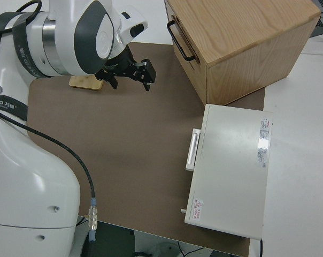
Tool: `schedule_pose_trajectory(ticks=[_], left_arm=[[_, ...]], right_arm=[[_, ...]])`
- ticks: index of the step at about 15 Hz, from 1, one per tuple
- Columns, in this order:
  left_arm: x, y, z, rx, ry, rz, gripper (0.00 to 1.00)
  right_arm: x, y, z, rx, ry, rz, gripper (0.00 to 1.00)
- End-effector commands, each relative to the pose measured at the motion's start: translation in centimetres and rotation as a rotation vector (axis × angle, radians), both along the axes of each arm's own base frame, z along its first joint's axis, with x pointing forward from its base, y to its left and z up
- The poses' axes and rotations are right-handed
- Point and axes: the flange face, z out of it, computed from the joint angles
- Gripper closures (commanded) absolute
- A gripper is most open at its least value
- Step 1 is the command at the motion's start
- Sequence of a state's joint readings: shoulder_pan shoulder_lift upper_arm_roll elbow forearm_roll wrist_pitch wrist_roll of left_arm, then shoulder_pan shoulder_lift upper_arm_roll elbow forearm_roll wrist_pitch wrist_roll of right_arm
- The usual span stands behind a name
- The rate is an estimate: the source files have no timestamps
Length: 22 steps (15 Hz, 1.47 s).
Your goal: Pick gray plate from low plate rack and place it on table with left arm
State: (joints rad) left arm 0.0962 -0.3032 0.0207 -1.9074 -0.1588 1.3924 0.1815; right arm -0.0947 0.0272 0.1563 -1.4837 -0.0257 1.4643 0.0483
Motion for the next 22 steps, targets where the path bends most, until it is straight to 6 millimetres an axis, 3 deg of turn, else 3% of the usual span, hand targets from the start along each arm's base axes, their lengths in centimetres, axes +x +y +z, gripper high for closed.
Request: schedule_pose_trajectory(ticks=[1,4,8,12,18,22], left_arm=[[1.3,0.2,-3.3,-0.162,0.065,-0.016,1.00],[2.1,0.2,-6.6,-0.240,0.091,-0.001,1.00],[1.1,1.1,-12.6,-0.352,0.085,-0.021,1.00],[0.9,3.4,-16.8,-0.447,0.035,-0.066,1.00],[-0.1,6.2,-26.2,-0.606,-0.010,-0.111,1.00],[-0.4,7.6,-29.0,-0.641,-0.050,-0.129,1.00]], right_arm=[[0.0,0.1,0.3,0.003,-0.005,-0.002,0.017],[0.0,0.1,0.3,0.003,-0.005,-0.002,0.017],[0.0,0.1,0.3,0.003,-0.005,-0.002,0.017],[0.0,0.1,0.3,0.003,-0.005,-0.002,0.017],[0.0,0.1,0.3,0.003,-0.005,-0.002,0.017],[0.0,0.1,0.3,0.003,-0.004,-0.003,0.017]])
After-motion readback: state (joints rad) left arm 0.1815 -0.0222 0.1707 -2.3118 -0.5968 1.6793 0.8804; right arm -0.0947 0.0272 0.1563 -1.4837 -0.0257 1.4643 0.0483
